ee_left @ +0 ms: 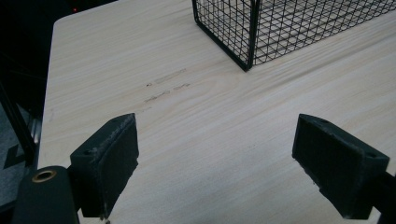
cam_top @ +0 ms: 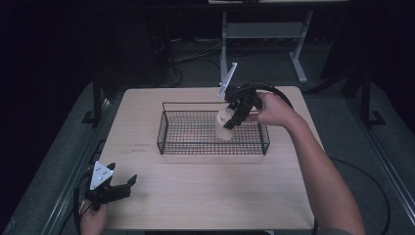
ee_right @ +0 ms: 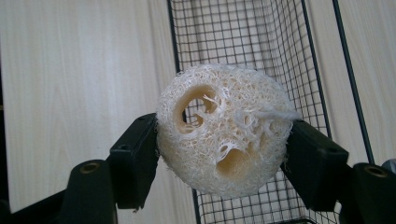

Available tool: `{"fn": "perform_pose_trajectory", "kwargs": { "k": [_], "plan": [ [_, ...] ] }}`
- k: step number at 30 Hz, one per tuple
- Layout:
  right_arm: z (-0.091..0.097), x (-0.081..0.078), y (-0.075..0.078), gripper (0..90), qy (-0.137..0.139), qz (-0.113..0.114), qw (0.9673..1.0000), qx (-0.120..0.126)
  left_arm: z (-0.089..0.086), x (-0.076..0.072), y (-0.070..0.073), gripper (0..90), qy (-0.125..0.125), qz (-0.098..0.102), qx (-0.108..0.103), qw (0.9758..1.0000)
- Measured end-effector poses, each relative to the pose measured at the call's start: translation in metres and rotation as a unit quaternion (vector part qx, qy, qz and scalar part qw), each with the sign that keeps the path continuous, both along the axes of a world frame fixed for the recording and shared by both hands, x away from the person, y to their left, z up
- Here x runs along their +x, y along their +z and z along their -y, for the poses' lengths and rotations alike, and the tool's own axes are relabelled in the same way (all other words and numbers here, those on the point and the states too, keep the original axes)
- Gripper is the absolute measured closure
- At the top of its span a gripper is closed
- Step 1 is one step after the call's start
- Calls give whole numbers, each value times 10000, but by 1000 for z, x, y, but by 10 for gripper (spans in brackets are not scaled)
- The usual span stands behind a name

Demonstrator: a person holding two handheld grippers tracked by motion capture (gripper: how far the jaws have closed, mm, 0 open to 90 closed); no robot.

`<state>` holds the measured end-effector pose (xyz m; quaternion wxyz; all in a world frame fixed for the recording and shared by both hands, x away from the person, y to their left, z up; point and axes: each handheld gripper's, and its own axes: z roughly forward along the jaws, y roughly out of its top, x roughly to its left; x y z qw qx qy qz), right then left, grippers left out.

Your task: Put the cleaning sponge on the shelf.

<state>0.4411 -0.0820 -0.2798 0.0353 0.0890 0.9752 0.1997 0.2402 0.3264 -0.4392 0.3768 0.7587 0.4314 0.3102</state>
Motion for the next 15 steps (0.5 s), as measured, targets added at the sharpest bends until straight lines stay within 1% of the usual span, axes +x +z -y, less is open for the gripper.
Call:
{"fn": "perform_pose_trajectory", "kwargs": {
  "k": [2, 6, 11, 13, 15],
  "plan": [
    [1, 6, -5, 311, -45, -38, 10000, -22, -1, -1, 0, 137, -2, -9, 29, 10000],
    [6, 19, -14, 311, -199, -114, 9997, -38, -1, -1, 0, 137, 20, 7, 6, 10000],
    [8, 27, -21, 311, -283, -131, 9995, -70, 0, -1, 1, 137, -5, 3, 51, 10000],
    [9, 30, -24, 311, -341, -165, 9993, -51, 1, 0, 1, 137, -10, 1, 31, 10000],
    [9, 33, -27, 311, -361, -139, 9992, -67, 2, 0, 0, 137, -23, 9, 32, 10000]
  ]
}}
